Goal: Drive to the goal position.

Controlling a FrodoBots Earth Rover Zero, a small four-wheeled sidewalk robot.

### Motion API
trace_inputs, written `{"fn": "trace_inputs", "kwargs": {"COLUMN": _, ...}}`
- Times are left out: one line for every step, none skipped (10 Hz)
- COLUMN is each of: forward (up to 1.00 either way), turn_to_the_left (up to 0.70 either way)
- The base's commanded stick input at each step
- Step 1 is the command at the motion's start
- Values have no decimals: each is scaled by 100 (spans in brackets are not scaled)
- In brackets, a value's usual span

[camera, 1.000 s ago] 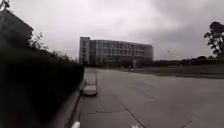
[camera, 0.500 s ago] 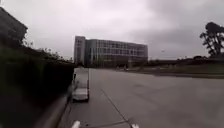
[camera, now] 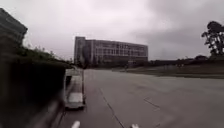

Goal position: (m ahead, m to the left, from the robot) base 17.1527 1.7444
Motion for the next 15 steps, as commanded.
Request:
{"fn": "trace_inputs", "kwargs": {"forward": 70, "turn_to_the_left": 0}}
{"fn": "trace_inputs", "kwargs": {"forward": 70, "turn_to_the_left": 0}}
{"fn": "trace_inputs", "kwargs": {"forward": 70, "turn_to_the_left": 0}}
{"fn": "trace_inputs", "kwargs": {"forward": 70, "turn_to_the_left": 0}}
{"fn": "trace_inputs", "kwargs": {"forward": 70, "turn_to_the_left": 0}}
{"fn": "trace_inputs", "kwargs": {"forward": 70, "turn_to_the_left": 0}}
{"fn": "trace_inputs", "kwargs": {"forward": 70, "turn_to_the_left": 0}}
{"fn": "trace_inputs", "kwargs": {"forward": 70, "turn_to_the_left": 0}}
{"fn": "trace_inputs", "kwargs": {"forward": 70, "turn_to_the_left": 0}}
{"fn": "trace_inputs", "kwargs": {"forward": 70, "turn_to_the_left": 0}}
{"fn": "trace_inputs", "kwargs": {"forward": 70, "turn_to_the_left": 0}}
{"fn": "trace_inputs", "kwargs": {"forward": 70, "turn_to_the_left": 0}}
{"fn": "trace_inputs", "kwargs": {"forward": 70, "turn_to_the_left": 0}}
{"fn": "trace_inputs", "kwargs": {"forward": 70, "turn_to_the_left": 0}}
{"fn": "trace_inputs", "kwargs": {"forward": 70, "turn_to_the_left": 0}}
